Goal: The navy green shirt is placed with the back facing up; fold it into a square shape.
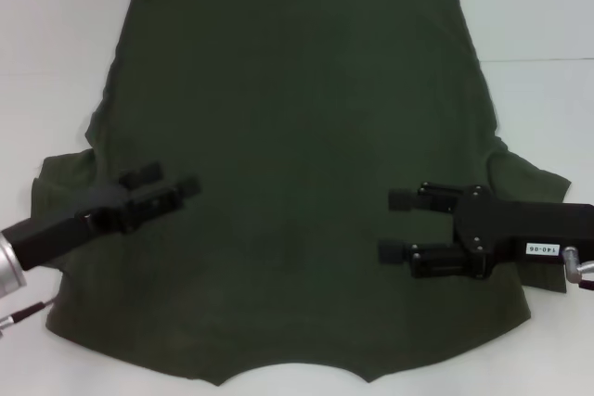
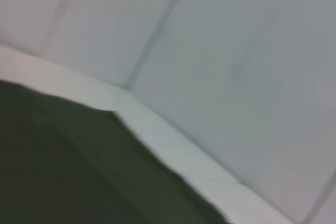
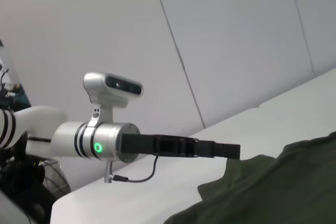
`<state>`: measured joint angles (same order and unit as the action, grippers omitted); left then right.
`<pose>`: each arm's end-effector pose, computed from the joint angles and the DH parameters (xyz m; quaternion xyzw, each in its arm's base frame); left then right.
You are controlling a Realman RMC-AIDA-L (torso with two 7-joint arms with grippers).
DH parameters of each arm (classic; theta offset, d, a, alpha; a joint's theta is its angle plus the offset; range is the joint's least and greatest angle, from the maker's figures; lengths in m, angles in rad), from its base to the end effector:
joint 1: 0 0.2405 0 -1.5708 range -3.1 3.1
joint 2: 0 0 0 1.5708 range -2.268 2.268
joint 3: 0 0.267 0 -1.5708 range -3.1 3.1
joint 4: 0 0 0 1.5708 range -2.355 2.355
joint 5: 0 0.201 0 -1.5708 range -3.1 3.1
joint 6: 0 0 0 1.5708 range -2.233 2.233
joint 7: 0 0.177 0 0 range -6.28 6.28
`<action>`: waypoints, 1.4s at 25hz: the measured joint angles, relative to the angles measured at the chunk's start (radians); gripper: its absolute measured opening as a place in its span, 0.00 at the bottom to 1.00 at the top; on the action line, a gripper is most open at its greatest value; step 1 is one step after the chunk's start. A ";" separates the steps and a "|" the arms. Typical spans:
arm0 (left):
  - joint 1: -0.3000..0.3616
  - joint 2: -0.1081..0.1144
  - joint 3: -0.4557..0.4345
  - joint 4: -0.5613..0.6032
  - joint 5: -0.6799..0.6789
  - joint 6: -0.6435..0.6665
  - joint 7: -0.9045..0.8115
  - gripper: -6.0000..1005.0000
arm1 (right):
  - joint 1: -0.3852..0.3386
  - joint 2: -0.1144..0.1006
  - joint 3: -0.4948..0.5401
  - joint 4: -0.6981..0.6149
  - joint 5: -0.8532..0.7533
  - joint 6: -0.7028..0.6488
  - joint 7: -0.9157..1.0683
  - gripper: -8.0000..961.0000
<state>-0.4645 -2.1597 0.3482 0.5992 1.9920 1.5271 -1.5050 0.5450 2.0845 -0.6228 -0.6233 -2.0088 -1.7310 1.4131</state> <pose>-0.2799 0.3320 -0.0266 -0.8230 -0.3850 -0.3630 0.2066 0.2317 0.3185 -0.0325 -0.9273 0.2204 0.2973 0.0557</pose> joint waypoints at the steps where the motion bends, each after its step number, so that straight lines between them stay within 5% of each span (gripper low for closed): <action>1: 0.000 0.002 -0.001 0.000 0.000 -0.026 -0.009 0.94 | 0.000 0.000 0.000 0.005 0.004 0.002 0.000 0.95; 18: -0.004 0.018 -0.047 0.041 0.002 -0.464 -0.101 0.94 | 0.015 0.005 -0.005 0.051 0.059 0.050 0.008 0.95; 35: -0.020 0.012 -0.032 -0.010 0.013 -0.621 -0.086 0.94 | 0.021 0.005 0.000 0.053 0.061 0.062 0.010 0.94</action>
<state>-0.4842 -2.1477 0.3159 0.5888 2.0045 0.9057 -1.5911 0.5660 2.0891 -0.6228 -0.5706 -1.9482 -1.6690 1.4231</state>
